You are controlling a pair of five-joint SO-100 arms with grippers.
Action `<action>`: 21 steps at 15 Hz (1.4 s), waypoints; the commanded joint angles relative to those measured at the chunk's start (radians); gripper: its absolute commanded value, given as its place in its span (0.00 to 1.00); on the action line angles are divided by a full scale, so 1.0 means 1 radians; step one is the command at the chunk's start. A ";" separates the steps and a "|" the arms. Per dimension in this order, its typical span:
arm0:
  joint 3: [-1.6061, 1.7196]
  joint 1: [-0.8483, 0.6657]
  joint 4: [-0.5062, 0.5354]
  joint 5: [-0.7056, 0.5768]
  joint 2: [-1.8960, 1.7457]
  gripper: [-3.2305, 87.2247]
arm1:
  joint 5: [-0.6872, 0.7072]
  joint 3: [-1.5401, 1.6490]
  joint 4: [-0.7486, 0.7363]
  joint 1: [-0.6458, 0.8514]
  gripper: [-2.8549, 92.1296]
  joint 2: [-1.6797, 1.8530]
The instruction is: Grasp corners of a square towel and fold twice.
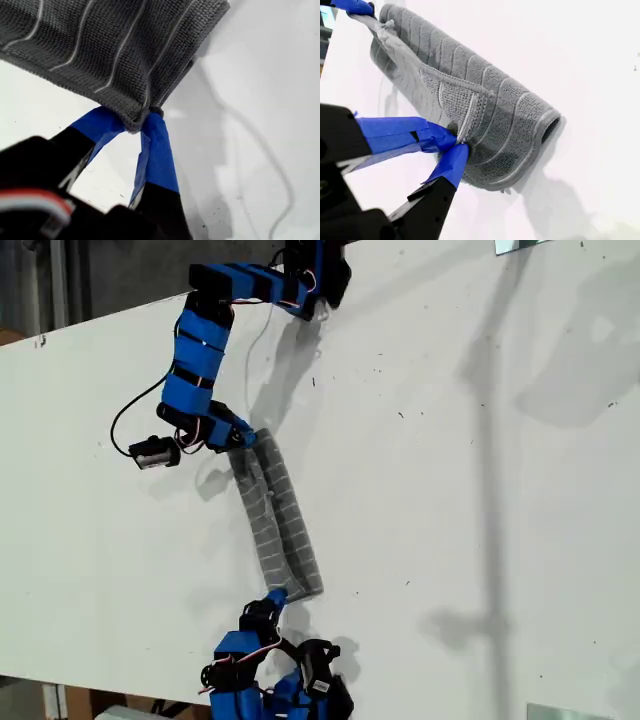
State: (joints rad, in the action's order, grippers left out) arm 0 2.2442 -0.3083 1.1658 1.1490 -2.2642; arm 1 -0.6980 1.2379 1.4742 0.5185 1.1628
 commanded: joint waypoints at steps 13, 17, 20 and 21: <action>-0.153 0.086 0.095 0.023 -0.008 0.25 | 0.008 0.008 0.055 0.012 0.39 0.127; -0.245 0.071 0.192 0.006 -0.018 0.25 | 0.054 -0.071 0.133 0.080 0.44 0.155; -0.239 0.067 0.184 0.006 -0.015 0.25 | 0.087 -0.149 0.206 0.140 0.44 0.192; -0.239 0.067 0.179 0.008 -0.015 0.25 | 0.095 -0.187 0.230 0.143 0.44 0.195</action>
State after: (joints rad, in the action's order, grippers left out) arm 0 2.0494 -0.2286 1.3468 1.1597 -2.2611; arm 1 -0.6197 1.1428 1.6828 0.6535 1.2763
